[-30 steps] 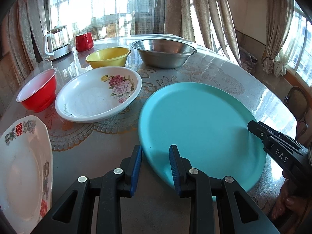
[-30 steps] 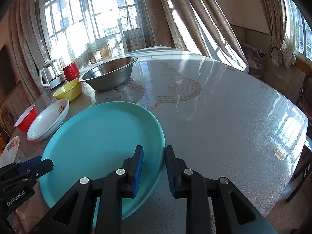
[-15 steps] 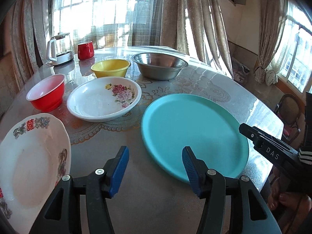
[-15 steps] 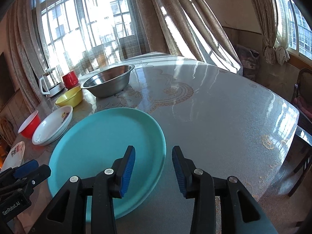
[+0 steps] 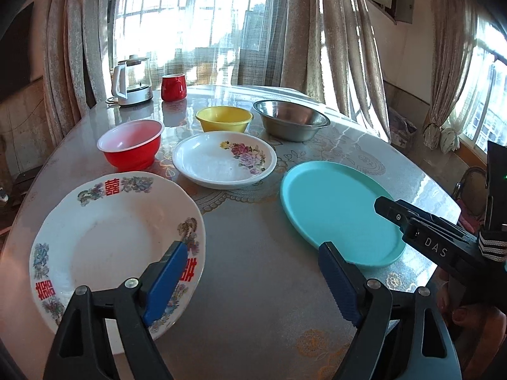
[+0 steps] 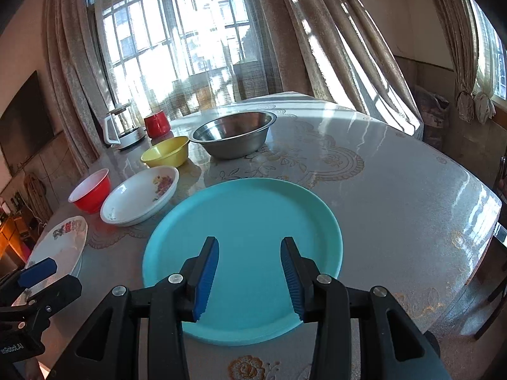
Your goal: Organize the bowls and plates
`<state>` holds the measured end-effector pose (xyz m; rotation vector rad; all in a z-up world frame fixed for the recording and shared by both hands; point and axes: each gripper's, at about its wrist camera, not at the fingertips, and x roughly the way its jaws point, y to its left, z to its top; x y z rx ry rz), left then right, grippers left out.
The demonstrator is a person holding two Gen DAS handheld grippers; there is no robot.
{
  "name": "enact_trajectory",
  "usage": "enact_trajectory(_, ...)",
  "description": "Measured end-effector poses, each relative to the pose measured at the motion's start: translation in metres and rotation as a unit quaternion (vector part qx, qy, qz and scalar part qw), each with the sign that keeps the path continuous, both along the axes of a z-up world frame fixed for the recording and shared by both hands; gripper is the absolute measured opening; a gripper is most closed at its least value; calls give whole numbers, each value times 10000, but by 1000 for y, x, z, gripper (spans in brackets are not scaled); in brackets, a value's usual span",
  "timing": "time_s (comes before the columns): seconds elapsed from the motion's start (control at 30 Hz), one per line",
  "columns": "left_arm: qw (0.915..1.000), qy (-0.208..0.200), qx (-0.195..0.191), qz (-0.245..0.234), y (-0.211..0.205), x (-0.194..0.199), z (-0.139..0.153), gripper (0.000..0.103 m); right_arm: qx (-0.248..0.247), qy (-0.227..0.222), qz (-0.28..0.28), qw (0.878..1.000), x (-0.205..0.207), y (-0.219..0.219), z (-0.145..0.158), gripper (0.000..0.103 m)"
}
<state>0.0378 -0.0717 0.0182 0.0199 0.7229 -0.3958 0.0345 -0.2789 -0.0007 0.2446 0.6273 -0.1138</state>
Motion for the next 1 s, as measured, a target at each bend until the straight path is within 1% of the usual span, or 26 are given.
enact_trajectory(0.03, 10000, 5, 19, 64, 6, -2, -1, 85, 27, 14, 116, 9999, 1, 7, 0, 42)
enact_trajectory(0.1, 9997, -10, 60, 238, 19, -3, -2, 85, 121, 52, 344, 9993, 4, 20, 0, 45)
enact_trajectory(0.17, 9989, -17, 54, 459, 36, -5, -2, 86, 210, 64, 559, 9982, 6, 34, -2, 54)
enact_trajectory(0.3, 9957, -22, -81, 927, 72, -5, 1, 90, 353, 152, 967, 9946, 12, 61, -5, 54)
enact_trajectory(0.43, 9890, -67, -62, 1476, 104, 0, 2, 94, 467, 333, 1283, 9901, 21, 83, -11, 54)
enact_trajectory(0.57, 9812, 12, -35, 1928, 131, 8, -1, 94, 565, 528, 1539, 9851, 30, 104, -16, 54)
enact_trajectory(0.67, 9754, 61, -18, 2205, 148, 13, -6, 94, 576, 576, 1716, 9818, 35, 118, -18, 55)
enact_trajectory(0.7, 9734, 77, 19, 2288, 153, 16, -7, 94, 574, 589, 1766, 9808, 37, 124, -19, 56)
enact_trajectory(0.73, 9714, 97, 69, 2372, 156, 18, -8, 94, 573, 610, 1801, 9801, 39, 128, -19, 62)
enact_trajectory(0.77, 9700, 126, 108, 2426, 159, 21, -9, 94, 576, 626, 1825, 9795, 41, 132, -20, 67)
enact_trajectory(1.0, 9675, 260, 241, 2504, 170, 37, -16, 94, 534, 696, 1985, 9762, 57, 157, -22, 68)
